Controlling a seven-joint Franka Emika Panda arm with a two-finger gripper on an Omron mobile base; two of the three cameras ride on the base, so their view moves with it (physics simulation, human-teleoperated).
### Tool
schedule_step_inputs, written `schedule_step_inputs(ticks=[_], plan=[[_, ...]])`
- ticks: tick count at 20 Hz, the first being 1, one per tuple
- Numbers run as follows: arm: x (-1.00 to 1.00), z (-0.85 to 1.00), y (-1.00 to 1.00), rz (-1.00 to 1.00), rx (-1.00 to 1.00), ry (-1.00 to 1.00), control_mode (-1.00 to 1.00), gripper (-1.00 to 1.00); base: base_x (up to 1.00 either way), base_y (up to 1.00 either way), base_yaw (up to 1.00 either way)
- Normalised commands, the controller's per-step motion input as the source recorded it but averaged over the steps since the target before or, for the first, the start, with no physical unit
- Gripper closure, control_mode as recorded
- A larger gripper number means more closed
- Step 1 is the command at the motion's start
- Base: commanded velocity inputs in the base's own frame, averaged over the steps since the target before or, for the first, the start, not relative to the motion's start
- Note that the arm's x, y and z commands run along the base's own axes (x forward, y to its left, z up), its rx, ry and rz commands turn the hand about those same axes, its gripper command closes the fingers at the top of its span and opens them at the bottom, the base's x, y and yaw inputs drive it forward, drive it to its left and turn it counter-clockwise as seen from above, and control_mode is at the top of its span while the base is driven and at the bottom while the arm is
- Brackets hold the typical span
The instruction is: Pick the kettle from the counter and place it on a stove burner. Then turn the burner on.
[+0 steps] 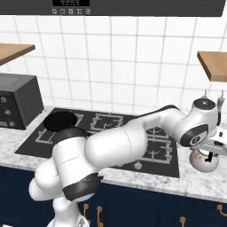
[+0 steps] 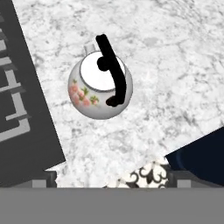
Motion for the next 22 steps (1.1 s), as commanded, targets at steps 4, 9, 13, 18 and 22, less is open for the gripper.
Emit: schedule_step_inputs(ticks=[4,9,13,18,22], plan=[[0.14,-0.17,-0.16,0.04,0.04,0.00,-1.00,-1.00,0.00,0.00,0.00],[0.19,-0.18,-0.01,0.07,0.03,-0.01,-1.00,-1.00,0.00,0.00,0.00],[0.39,-0.37,0.00,0.08,0.00,0.00,-1.00,-1.00,0.00,0.00,0.00],[0.45,-0.52,-0.01,0.06,0.00,0.00,-1.00,-1.00,0.00,0.00,0.00],[0.40,-0.45,-0.23,0.06,0.04,0.00,-1.00,-1.00,0.00,0.00,0.00]])
